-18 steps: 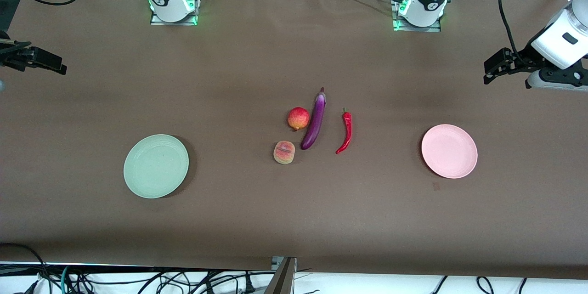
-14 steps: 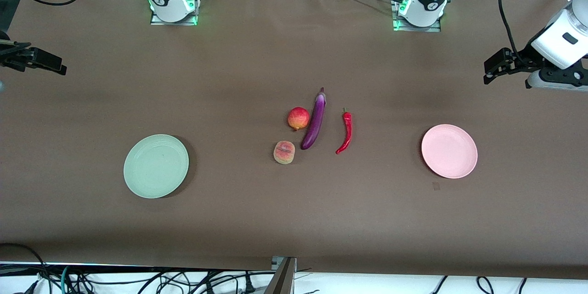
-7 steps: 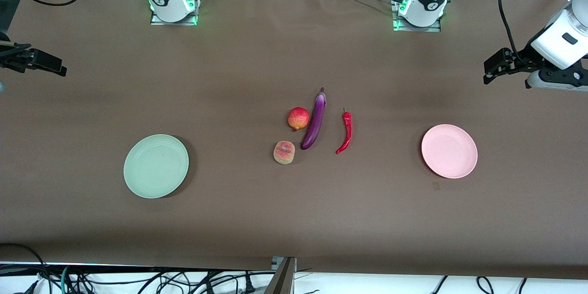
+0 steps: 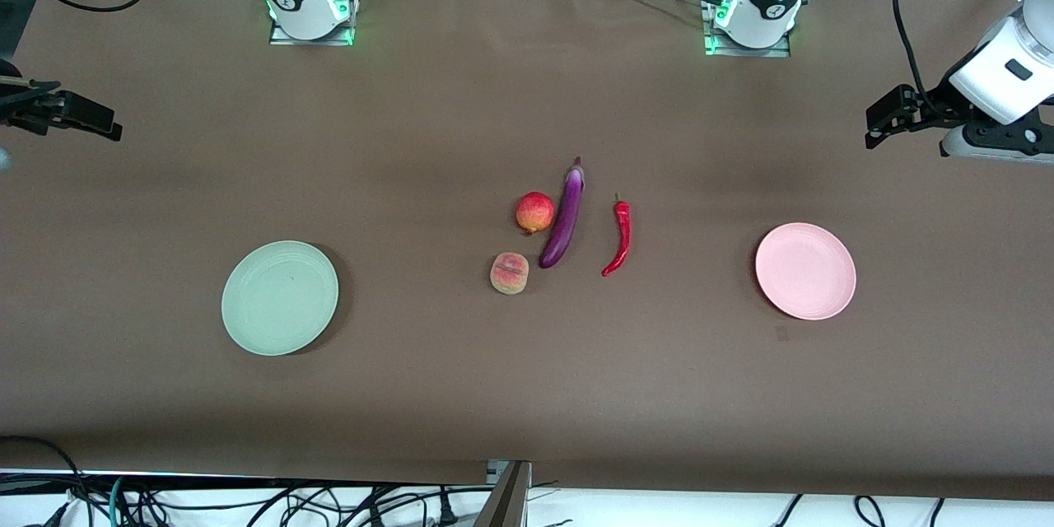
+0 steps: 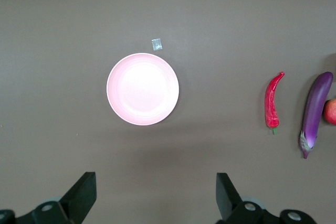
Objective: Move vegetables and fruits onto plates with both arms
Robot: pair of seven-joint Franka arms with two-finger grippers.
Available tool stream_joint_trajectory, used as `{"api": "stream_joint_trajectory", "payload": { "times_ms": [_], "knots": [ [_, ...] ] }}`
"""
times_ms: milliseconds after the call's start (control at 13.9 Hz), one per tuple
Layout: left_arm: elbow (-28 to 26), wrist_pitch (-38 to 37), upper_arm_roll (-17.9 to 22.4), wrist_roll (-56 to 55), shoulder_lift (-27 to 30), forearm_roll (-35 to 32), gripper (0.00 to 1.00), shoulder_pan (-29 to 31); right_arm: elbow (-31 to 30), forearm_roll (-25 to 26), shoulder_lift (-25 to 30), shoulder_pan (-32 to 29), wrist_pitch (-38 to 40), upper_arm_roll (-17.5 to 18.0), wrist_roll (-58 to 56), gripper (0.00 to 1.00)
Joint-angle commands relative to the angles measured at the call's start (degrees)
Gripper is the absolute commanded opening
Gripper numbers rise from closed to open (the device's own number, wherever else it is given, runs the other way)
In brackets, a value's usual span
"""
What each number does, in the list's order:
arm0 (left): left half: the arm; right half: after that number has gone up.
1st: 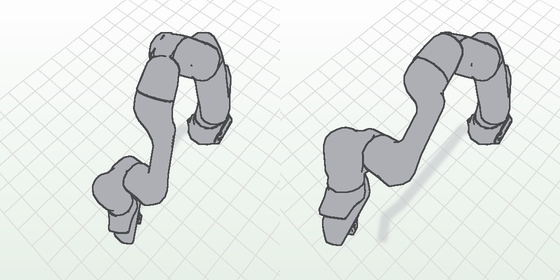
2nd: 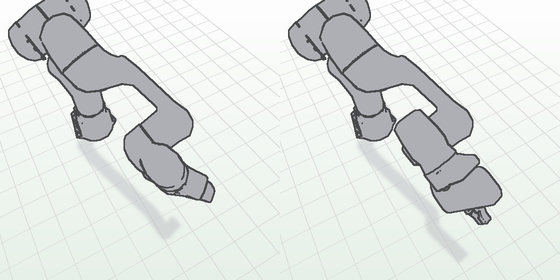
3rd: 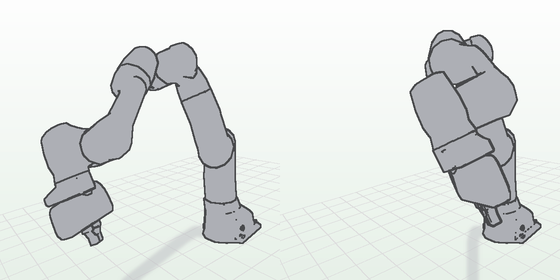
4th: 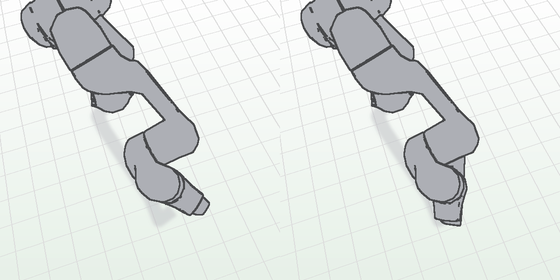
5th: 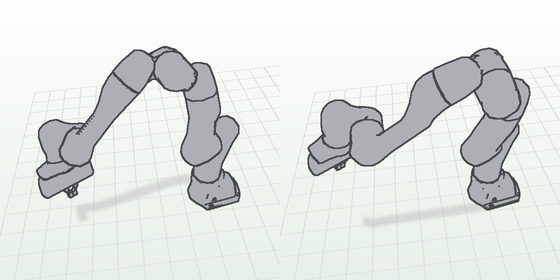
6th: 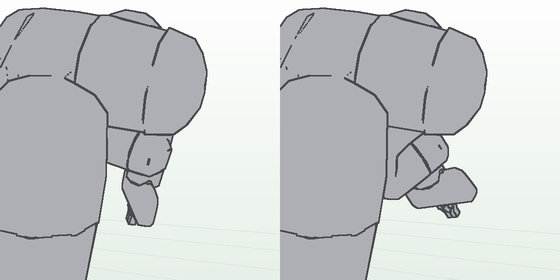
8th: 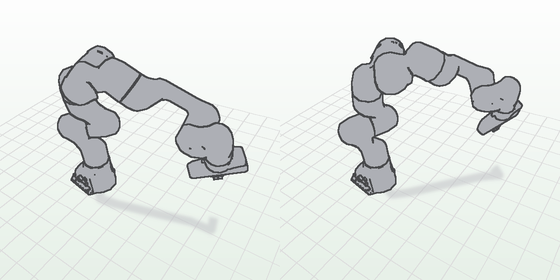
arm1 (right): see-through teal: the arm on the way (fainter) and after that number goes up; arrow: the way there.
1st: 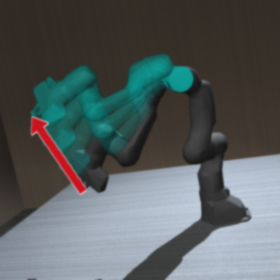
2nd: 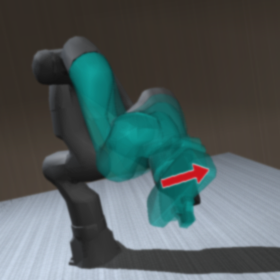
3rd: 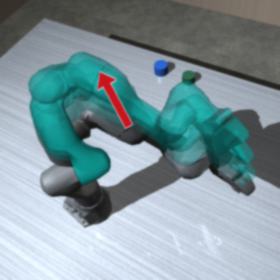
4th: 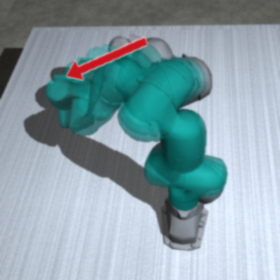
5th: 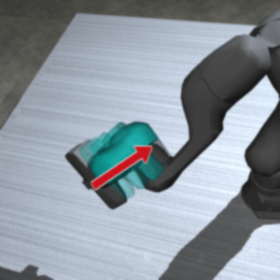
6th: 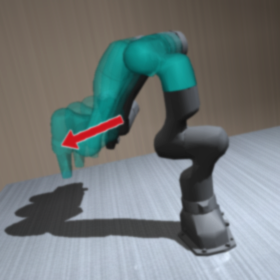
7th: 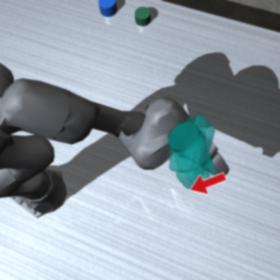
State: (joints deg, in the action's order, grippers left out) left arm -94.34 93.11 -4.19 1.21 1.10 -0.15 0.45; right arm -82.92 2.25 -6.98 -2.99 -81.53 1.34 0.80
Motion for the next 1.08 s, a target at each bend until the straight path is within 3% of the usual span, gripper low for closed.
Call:
{"api": "stream_joint_trajectory", "payload": {
  "times_ms": [0, 361, 505, 721, 1010],
  "knots": [
    [2.05, -1.70, -0.65, 0.81, -0.93, -1.17, 1.00, 0.52, 1.18, 0.92, -2.42, 1.41, 0.05, -0.11, 0.35, 1.00],
    [1.62, -1.88, -0.74, 0.64, -1.19, -1.17, 1.00, 0.43, 1.36, 0.30, -5.23, 1.41, -0.12, -0.11, -0.53, 1.00],
    [1.87, -6.94, -1.87, 0.46, -5.39, -1.17, 1.00, 0.26, 1.27, 0.22, -5.85, 1.59, -0.30, -0.02, -0.53, 1.00],
    [1.35, -7.95, -3.71, 0.29, -12.32, -1.08, 1.00, 0.26, 1.27, -0.31, -6.29, 2.72, -0.47, -0.02, 0.43, 1.00],
    [1.00, 1.52, -9.51, -6.89, -20.77, -0.99, 1.00, -0.53, 1.27, -3.82, -9.36, 6.41, -3.01, -0.02, 6.12, 1.00]
  ]
}}
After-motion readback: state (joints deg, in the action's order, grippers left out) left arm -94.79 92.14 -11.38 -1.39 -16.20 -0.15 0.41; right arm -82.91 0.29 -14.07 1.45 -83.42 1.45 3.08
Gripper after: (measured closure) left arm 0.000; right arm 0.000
